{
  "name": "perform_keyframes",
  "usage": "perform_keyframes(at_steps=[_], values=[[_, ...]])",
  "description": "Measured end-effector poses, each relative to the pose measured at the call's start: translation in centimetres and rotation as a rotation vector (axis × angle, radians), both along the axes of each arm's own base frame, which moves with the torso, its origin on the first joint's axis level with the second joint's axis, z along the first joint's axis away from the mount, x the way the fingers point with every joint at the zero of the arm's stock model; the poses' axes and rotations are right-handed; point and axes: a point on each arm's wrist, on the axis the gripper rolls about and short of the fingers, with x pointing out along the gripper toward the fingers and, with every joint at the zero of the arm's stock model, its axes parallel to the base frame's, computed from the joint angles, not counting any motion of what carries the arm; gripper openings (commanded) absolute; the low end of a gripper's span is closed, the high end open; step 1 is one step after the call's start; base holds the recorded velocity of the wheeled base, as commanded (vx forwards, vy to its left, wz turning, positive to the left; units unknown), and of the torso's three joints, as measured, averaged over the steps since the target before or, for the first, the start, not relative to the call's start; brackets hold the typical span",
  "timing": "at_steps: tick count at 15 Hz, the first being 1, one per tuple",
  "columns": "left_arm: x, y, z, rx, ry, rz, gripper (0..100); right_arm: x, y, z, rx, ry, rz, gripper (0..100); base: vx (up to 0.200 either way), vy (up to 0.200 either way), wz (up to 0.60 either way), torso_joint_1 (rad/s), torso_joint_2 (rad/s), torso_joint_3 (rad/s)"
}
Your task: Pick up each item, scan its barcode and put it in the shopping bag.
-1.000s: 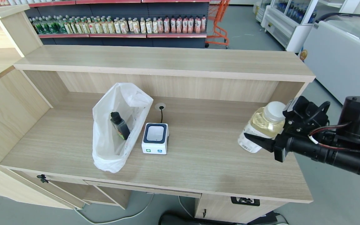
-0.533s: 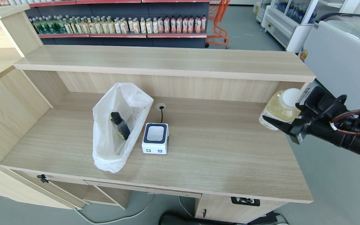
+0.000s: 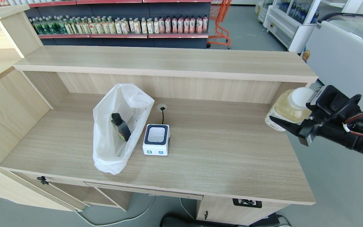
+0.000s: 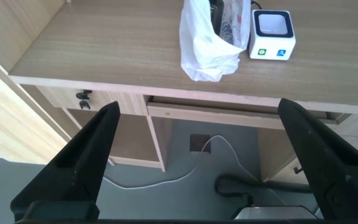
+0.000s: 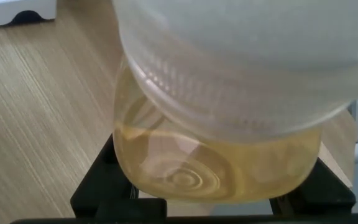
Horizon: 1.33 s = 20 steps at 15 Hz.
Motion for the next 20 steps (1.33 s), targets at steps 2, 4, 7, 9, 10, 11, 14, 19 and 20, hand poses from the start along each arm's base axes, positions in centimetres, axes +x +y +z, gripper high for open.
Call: perform_keyframes(at_steps=[2, 4, 7, 9, 10, 11, 14, 19, 20], values=[[0.0, 0.0, 0.0, 0.000, 0.000, -0.001, 100, -0.4, 0.6, -0.4, 0.055, 0.055, 0.026, 0, 0.000, 0.200, 0.00, 0.005, 0.01, -0.002], [0.0, 0.0, 0.0, 0.001, 0.000, 0.000, 100, -1.0, 1.5, -0.9, 0.111, 0.116, 0.073, 0, 0.200, 0.200, 0.00, 0.000, 0.00, 0.005], [0.0, 0.0, 0.0, 0.003, 0.000, -0.001, 100, -1.3, 1.9, -1.2, 0.113, 0.134, 0.111, 0, 0.200, 0.200, 0.00, 0.001, 0.01, -0.001], [0.0, 0.0, 0.0, 0.003, 0.000, -0.001, 100, -1.4, 1.9, -1.4, 0.112, 0.143, 0.130, 0, 0.200, 0.200, 0.00, -0.012, 0.00, 0.007], [0.0, 0.0, 0.0, 0.003, 0.000, 0.000, 100, -1.4, 1.9, -1.6, 0.112, 0.150, 0.130, 0, 0.000, 0.000, 0.00, 0.000, 0.00, 0.000], [0.0, 0.0, 0.0, 0.001, 0.000, 0.000, 100, -1.4, 1.9, -1.8, 0.120, 0.165, 0.129, 0, 0.000, 0.000, 0.00, 0.000, 0.00, 0.000], [0.0, 0.0, 0.0, 0.000, 0.000, -0.001, 100, -1.5, 1.9, -2.3, 0.156, 0.209, 0.127, 0, 0.000, 0.000, 0.00, 0.000, 0.00, 0.000], [0.0, 0.0, 0.0, -0.001, 0.000, -0.001, 100, -2.0, 2.5, -3.3, 0.295, 0.353, 0.136, 0, 0.120, 0.000, 0.00, 0.004, 0.00, 0.002], [0.0, 0.0, 0.0, -0.001, 0.000, -0.001, 100, -2.1, 2.7, -3.5, 0.315, 0.385, 0.146, 0, 0.000, 0.000, 0.00, 0.000, 0.00, 0.000]])
